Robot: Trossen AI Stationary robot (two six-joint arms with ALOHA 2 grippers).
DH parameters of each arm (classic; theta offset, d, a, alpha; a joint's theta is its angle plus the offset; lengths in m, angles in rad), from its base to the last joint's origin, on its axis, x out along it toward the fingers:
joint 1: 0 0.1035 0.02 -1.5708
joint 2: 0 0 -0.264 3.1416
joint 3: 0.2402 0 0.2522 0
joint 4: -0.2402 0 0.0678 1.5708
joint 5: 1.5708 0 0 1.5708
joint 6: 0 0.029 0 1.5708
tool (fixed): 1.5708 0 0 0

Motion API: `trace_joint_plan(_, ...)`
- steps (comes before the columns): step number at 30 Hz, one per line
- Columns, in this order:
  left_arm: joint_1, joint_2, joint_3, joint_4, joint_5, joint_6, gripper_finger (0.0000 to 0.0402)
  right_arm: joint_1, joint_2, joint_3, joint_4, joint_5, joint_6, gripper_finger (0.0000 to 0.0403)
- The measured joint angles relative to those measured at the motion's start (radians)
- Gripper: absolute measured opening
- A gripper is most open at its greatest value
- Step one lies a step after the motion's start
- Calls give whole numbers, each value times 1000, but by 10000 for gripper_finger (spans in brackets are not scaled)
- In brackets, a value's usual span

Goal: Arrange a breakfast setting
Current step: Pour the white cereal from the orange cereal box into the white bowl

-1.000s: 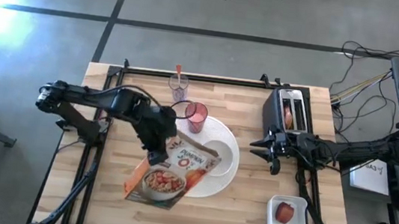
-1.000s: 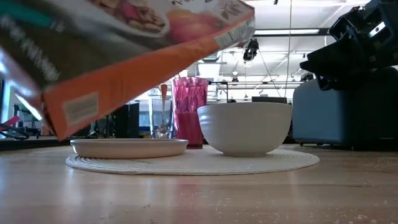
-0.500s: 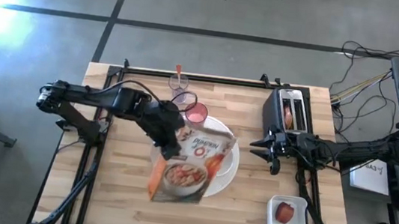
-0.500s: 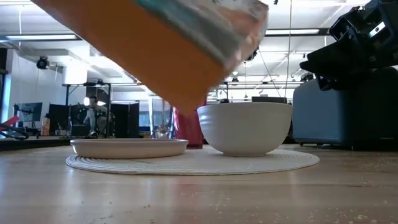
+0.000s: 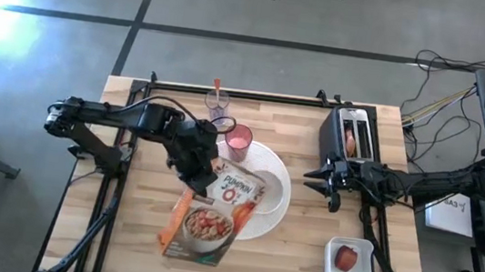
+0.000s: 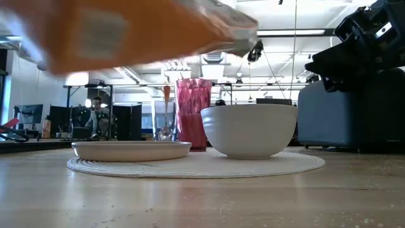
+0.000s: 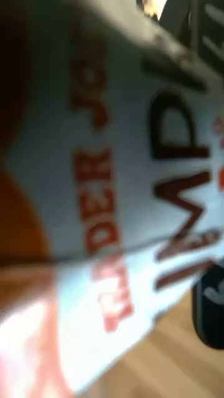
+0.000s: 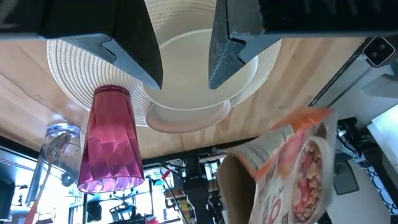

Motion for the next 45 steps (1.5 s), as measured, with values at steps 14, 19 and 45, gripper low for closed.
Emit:
trace_joint_plan(14, 54, 1, 0, 11, 133, -304, 0, 0, 0, 0, 0, 0, 0, 121)
trace_joint_plan(19, 91, 2, 0, 74, 205, -388, 0, 0, 0, 0, 0, 0, 0, 121)
trace_joint_plan(45, 153, 82, -2, 341, 304, -766, 0, 0, 0, 0, 1, 0, 0, 121)
